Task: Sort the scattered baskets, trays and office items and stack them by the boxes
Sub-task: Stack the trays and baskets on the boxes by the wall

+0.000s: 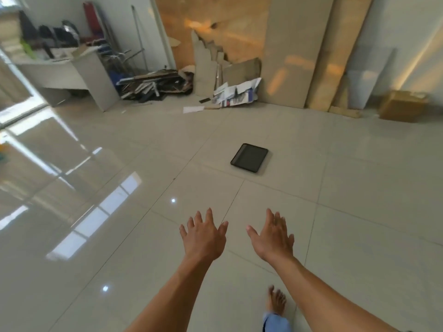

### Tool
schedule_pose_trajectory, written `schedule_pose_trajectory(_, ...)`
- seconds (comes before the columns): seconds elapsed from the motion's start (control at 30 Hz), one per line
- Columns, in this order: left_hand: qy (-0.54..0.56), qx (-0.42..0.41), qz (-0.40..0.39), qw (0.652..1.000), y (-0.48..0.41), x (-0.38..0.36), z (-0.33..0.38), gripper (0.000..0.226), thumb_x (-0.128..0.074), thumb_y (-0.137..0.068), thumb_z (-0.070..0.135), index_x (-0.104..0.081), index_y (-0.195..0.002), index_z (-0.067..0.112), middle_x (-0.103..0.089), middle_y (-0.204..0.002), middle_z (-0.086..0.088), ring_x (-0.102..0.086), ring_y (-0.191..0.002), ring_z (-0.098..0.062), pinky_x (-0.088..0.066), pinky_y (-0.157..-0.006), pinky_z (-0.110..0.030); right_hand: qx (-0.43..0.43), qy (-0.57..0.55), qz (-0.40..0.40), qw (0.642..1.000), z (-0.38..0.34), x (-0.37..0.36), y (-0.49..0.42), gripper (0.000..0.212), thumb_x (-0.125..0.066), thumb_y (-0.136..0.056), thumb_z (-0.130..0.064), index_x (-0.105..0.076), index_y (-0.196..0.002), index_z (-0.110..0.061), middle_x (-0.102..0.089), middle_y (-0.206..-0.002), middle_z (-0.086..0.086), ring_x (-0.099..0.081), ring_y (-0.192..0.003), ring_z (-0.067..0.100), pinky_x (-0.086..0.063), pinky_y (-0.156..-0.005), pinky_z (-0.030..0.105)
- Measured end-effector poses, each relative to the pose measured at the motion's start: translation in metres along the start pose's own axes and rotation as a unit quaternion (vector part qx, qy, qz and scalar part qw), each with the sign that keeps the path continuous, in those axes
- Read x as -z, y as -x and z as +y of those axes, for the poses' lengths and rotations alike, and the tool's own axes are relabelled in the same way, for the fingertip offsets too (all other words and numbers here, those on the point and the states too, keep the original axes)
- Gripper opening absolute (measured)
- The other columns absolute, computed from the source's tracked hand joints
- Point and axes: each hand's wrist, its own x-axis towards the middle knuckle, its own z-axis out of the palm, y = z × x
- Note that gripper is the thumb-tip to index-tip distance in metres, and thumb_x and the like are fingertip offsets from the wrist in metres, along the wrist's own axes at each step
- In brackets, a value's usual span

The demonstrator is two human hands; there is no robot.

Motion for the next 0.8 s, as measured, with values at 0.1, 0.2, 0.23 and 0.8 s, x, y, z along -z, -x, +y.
schedule_pose_trajectory(0.1, -0.006, -0.016, 0.003, 1.0, -0.062, 0.005, 0.044, 0.073, -0.024, -0.101, 0.064, -0.008, -0.16, 0.026, -0.01, -0.168, -0.01, -0.009, -0.154, -0.033, -0.004, -0.123, -0.055, -0.01, -0.01, 0.012, 1.0, -0.003, 0.018, -0.069, 0.09, -0.044, -0.095, -0.067, 0.0, -0.161, -0.023, 0.003, -0.17, 0.005, 0.003, -0.156, 0.026, -0.009, -0.121, 0.058)
schedule_pose_trajectory(0.2, -0.013, -0.015, -0.01, 1.0, -0.12, 0.016, 0.088, 0.072, -0.023, -0.101, 0.063, -0.009, -0.161, 0.025, -0.011, -0.167, -0.012, -0.01, -0.153, -0.035, -0.005, -0.123, -0.056, -0.021, -0.012, 0.006, 1.0, -0.008, 0.046, -0.136, 0.09, -0.044, -0.095, -0.066, 0.001, -0.161, -0.023, 0.004, -0.17, 0.005, 0.004, -0.156, 0.026, -0.008, -0.122, 0.058)
schedule_pose_trajectory(0.23, -0.011, -0.013, -0.011, 1.0, -0.137, 0.02, 0.102, 0.072, -0.023, -0.101, 0.063, -0.009, -0.161, 0.025, -0.01, -0.167, -0.012, -0.01, -0.153, -0.035, -0.005, -0.123, -0.056, -0.021, -0.01, 0.008, 1.0, -0.009, 0.056, -0.156, 0.09, -0.044, -0.096, -0.066, 0.001, -0.161, -0.023, 0.004, -0.17, 0.005, 0.004, -0.156, 0.026, -0.008, -0.122, 0.058)
schedule_pose_trajectory(0.8, -0.005, -0.012, -0.015, 1.0, -0.425, 0.078, 0.219, 0.072, -0.024, -0.101, 0.063, -0.007, -0.161, 0.026, -0.008, -0.168, -0.012, -0.007, -0.154, -0.035, -0.004, -0.121, -0.055, -0.032, -0.014, 0.001, 0.999, -0.085, 0.129, -0.446, 0.086, -0.046, -0.098, -0.062, -0.004, -0.16, -0.02, 0.001, -0.17, 0.008, 0.001, -0.156, 0.027, -0.01, -0.122, 0.057)
